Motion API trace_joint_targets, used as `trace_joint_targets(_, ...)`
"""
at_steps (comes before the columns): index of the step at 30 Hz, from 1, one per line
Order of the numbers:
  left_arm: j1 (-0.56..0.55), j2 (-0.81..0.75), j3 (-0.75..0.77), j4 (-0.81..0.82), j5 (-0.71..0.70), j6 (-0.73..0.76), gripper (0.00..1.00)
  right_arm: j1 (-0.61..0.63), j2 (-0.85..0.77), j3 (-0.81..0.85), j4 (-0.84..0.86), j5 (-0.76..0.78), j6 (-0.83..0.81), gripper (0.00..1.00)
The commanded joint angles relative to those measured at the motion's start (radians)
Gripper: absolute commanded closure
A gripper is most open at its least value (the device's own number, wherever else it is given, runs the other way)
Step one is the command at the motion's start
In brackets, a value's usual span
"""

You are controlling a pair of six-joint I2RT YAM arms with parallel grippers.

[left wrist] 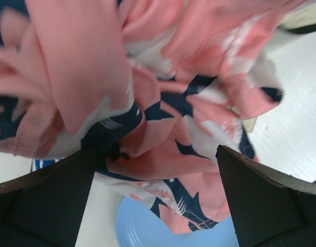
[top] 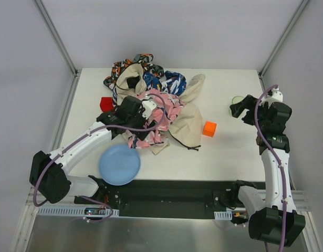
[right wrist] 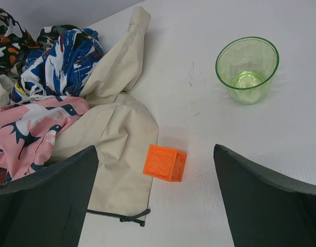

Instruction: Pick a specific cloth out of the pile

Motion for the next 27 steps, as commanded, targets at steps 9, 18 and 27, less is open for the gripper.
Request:
trace_joint_targets(9,0.298,-0.266,-0.202,0.148,0.047,-0.327,0.01,0.008,0.014,0.007,0.059,-0.173,-0.051,0.04)
trace_joint_targets(18,0.724,-0.055,-0.11,0.166,0.179,-0.587,0.01,0.743,0.218,0.223,-0.07,0.068,-0.5,0.04)
trace_joint_targets(27,0.864,0.439,0.173,0.169,0.331,-0.65,0.01,1.124,0.687,0.551,0.023,0.151,-0.842,0.04)
